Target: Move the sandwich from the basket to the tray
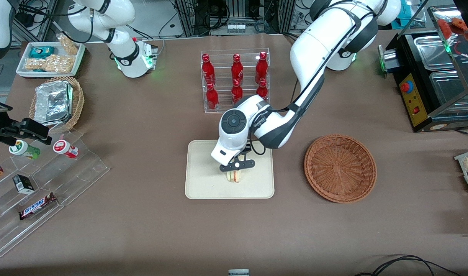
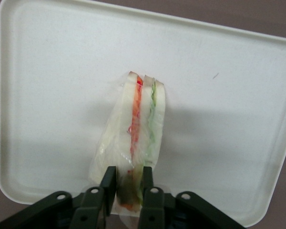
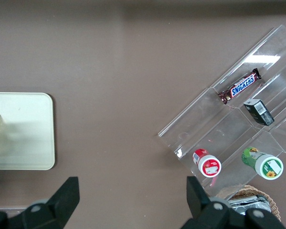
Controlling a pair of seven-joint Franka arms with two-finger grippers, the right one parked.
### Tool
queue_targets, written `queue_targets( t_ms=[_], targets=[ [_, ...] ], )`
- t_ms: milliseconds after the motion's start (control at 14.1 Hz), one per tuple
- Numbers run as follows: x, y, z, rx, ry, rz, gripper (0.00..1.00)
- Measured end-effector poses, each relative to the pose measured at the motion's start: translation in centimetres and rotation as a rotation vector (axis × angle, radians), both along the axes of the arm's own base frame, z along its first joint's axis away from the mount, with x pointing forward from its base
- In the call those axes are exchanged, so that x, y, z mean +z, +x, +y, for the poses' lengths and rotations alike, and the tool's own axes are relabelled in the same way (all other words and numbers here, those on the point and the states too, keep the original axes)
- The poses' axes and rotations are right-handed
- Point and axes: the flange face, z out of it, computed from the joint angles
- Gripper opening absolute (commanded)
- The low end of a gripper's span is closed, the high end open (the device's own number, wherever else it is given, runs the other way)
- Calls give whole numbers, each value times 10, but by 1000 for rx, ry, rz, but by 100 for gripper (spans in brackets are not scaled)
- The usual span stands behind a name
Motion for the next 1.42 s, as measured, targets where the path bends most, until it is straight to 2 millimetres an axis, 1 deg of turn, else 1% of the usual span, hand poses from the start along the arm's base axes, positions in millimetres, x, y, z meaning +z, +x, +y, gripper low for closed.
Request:
queue_targets(
  t_ms=[71, 142, 212, 283, 354, 425, 566, 637, 708, 779, 850, 1062, 1345, 1416],
  targets=[
    [2, 3, 2, 11, 0, -6, 90],
    [6, 7, 4, 31, 0, -15, 100],
    [14, 11, 6, 50, -5, -26, 100],
    [26, 14, 8, 62, -1, -30, 100],
    [43, 13, 13, 68, 23, -18, 100],
    [65, 11, 21, 72, 60, -1, 100],
    [119, 17, 51, 103, 103, 1, 100],
    [148, 23, 72, 123, 110, -8, 100],
    [170, 27, 94, 140, 119, -12, 100],
    [184, 30, 118, 155, 129, -11, 100],
    [194, 31, 142, 157, 133, -2, 100],
    [214, 26, 214, 152, 128, 66, 100],
    [249, 24, 328, 121, 112, 196, 100],
    [257, 23, 354, 117, 105, 222, 100]
  ],
)
